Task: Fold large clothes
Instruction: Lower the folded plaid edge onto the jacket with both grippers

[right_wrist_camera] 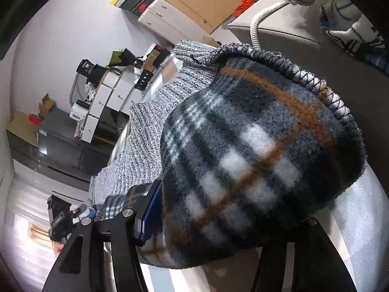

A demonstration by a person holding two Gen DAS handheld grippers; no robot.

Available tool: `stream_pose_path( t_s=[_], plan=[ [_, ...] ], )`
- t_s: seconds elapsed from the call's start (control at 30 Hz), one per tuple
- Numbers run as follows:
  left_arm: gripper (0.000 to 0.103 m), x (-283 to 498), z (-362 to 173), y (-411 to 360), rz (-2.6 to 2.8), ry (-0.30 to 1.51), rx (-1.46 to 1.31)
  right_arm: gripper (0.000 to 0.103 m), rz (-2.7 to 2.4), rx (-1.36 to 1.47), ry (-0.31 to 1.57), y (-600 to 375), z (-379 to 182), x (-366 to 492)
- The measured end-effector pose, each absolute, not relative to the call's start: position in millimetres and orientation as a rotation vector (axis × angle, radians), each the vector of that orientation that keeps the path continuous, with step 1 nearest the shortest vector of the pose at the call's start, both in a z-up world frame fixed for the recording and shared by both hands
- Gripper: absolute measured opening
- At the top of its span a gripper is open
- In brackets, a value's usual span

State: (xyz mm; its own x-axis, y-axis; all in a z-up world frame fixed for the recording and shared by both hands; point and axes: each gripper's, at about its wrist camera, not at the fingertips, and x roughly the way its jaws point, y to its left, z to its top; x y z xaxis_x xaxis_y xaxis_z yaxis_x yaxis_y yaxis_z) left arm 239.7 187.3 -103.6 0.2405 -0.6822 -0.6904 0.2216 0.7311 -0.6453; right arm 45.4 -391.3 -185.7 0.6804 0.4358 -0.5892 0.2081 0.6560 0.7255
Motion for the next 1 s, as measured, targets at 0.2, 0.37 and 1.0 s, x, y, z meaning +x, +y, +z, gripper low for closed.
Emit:
stream_pose_path(
  t_s=[0.2, 0.37, 1.0],
  plan=[
    [0.063, 226, -68, 173, -0.650, 1.133, -0.336, 0.060, 0.155, 0.882, 0.843, -391, -186, 49],
    [0.076, 224, -51, 191, -0.536, 1.083, -0.264, 0.061, 0.154, 0.894, 0.847, -393, -188, 50],
    [0.046, 232, -141, 167, -0.491, 1.273, -0.341, 0.063, 0.155, 0.878, 0.851, -388, -187, 54]
  ],
)
